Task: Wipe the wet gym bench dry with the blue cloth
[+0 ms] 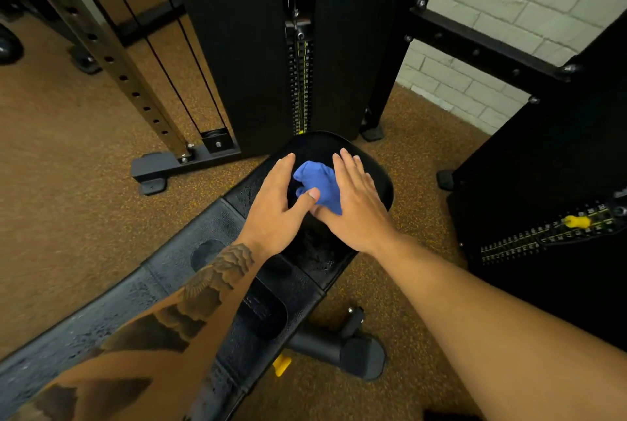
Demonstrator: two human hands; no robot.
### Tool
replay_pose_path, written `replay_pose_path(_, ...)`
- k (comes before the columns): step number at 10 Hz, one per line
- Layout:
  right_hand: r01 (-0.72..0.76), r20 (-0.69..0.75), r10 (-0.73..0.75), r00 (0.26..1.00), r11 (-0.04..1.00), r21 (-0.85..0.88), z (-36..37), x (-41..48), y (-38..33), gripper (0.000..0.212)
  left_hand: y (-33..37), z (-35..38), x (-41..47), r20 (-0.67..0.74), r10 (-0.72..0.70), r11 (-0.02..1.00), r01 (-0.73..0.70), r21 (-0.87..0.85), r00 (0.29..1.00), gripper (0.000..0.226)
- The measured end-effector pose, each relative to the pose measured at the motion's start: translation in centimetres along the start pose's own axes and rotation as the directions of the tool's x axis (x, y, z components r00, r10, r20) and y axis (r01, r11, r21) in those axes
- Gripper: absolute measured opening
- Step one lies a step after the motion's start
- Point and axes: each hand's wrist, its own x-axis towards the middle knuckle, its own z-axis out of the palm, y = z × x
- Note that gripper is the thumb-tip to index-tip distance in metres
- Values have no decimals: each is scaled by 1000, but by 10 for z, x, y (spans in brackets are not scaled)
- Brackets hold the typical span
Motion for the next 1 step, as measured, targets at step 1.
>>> replay_pose_path(1, 2, 36, -3, 999, 1000, 18, -11, -7, -7, 101, 8, -6, -5, 38, 12, 1000, -13, 27, 999, 74)
